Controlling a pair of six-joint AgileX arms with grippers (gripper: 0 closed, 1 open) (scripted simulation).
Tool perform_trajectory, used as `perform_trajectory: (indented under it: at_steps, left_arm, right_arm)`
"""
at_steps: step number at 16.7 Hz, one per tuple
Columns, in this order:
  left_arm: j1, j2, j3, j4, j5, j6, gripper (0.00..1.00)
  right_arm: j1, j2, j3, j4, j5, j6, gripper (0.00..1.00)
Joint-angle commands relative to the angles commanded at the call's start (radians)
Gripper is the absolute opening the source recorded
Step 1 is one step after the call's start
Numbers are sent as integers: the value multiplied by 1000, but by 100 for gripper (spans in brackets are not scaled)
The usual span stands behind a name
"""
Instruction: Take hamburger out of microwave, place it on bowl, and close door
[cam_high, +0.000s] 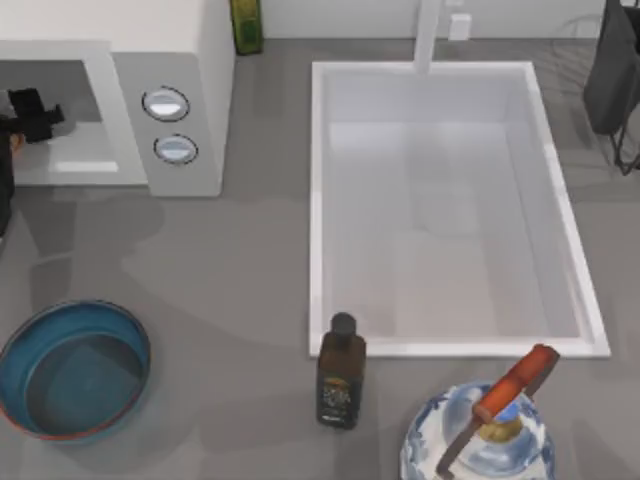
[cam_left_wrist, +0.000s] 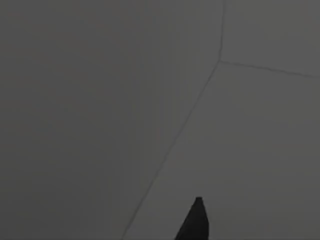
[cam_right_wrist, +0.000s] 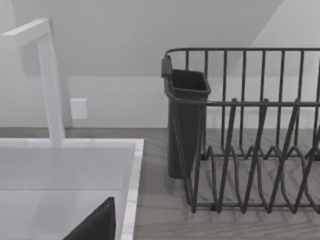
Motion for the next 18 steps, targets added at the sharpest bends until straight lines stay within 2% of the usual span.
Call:
perform_trajectory:
  at_steps: [4,14,18]
  left_arm:
    - [16,-32,-106,80,15,4,0]
    - [102,-213,-737,509,95,28,0]
    - [122,-258,-865,610,114,34,0]
  right_arm:
    - [0,0,0,0,0,0,100]
    - [0,0,0,0,0,0,100]
    - [0,0,0,0,0,0,100]
